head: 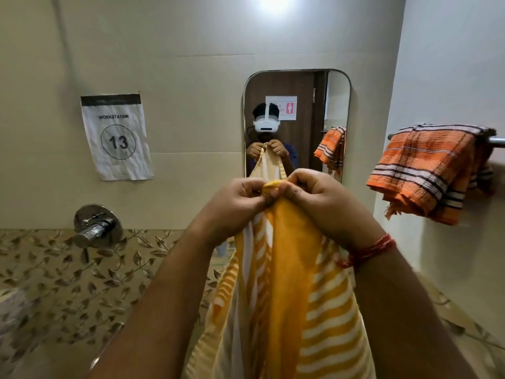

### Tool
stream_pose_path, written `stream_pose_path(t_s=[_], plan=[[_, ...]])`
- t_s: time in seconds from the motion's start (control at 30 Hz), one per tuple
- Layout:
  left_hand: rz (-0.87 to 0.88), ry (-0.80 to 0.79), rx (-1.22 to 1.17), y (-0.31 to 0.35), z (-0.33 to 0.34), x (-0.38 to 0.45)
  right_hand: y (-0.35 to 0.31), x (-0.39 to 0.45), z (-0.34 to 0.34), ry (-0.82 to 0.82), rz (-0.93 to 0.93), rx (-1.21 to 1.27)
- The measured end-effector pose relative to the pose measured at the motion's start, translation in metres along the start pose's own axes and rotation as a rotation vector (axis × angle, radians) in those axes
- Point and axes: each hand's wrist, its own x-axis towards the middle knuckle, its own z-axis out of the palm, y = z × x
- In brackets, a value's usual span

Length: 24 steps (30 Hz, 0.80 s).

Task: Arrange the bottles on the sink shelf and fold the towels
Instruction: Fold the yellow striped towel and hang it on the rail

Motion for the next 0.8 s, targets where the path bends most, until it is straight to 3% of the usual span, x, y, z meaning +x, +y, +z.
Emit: stream_pose_path(t_s=[0.17,0.33,0.53,0.67,0.73,0.8], plan=[[-0.013,0.578,-0.067,-0.026,-0.021,0.001,0.022,-0.028,-0.012,-0.072,0.13,0.127],[-0.053,0.903,-0.177,-0.037,-0.044,0.004,0.046,-0.057,-0.033,-0.048,0.265,0.144],[-0.024,0.878,-0.153,-0.036,-0.041,0.004,0.051,-0.07,-0.044,-0.029,0.336,0.037],[-0.067,0.838,-0.17,-0.038,-0.048,0.006,0.053,-0.079,-0.064,-0.146,0.402,0.016],[-0.094,0.831,-0.19,-0.037,-0.051,0.007,0.049,-0.082,-0.072,-0.128,0.348,0.147],[-0.099,0.8,-0.196,-0.034,-0.051,0.007,0.039,-0.086,-0.074,-0.108,0.175,0.496]])
